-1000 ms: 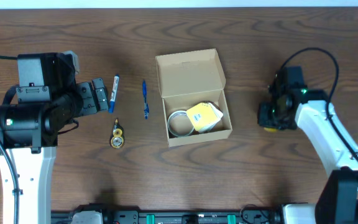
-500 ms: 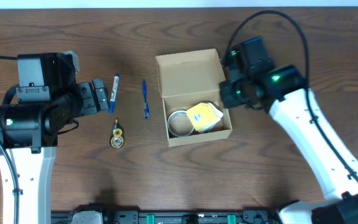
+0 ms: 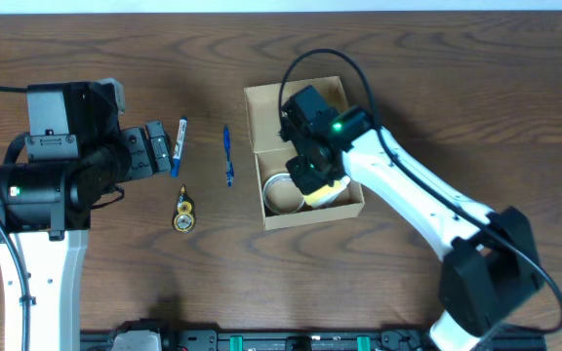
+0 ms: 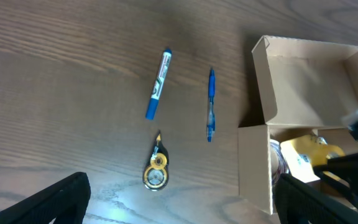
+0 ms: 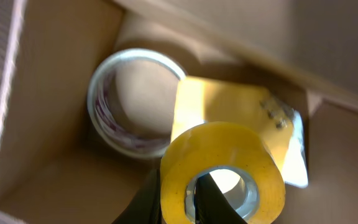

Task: Pack container
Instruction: 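Carry the yellow tape roll over the box and lower it inside, then open the right gripper and raise the right arm away from the box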

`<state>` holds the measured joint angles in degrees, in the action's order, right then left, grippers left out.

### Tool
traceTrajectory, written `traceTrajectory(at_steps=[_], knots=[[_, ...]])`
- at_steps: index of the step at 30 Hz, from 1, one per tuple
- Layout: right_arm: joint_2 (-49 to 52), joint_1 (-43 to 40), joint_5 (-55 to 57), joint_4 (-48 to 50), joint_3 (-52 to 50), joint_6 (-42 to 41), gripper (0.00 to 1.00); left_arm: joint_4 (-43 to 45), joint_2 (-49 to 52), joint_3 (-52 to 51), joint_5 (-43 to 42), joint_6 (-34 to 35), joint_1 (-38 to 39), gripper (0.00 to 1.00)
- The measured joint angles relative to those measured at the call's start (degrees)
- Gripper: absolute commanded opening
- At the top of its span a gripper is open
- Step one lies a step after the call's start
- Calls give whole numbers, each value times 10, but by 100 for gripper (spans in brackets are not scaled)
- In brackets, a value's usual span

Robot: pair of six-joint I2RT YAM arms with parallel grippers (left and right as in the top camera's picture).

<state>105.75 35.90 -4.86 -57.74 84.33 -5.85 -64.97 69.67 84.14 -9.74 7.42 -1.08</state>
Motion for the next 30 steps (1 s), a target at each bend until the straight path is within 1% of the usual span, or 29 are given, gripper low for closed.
traceTrajectory(at_steps=[7, 14, 15, 16, 17, 20, 21, 23, 24, 27, 30], knots=[[35, 19, -10, -4, 65, 17, 8, 1, 0, 0, -2, 0, 0, 96], [42, 36, -12, 0, 76, 23, 8, 1, 0, 0, -2, 0, 0, 95], [45, 38, -12, 0, 76, 23, 13, 1, 0, 0, -3, 0, 0, 95], [49, 39, -14, 2, 76, 23, 30, 1, 0, 0, -3, 0, 0, 95], [53, 40, -16, 5, 76, 23, 51, 1, 0, 0, -3, 0, 0, 95], [69, 45, -19, 11, 76, 29, 85, -1, 0, 0, -4, 0, 0, 95], [75, 46, -18, 11, 76, 28, 89, -3, 0, 0, -4, 0, 0, 95], [82, 46, -18, 12, 76, 31, 91, -5, 0, 0, -4, 0, 0, 95], [82, 46, -18, 8, 77, 31, 91, -5, 0, 0, -4, 0, 0, 96], [83, 46, -11, -34, 101, 31, 89, -5, 0, 0, -5, 0, 0, 96], [83, 46, 8, -92, 166, 31, 81, -9, 0, 0, -11, 0, 0, 96]])
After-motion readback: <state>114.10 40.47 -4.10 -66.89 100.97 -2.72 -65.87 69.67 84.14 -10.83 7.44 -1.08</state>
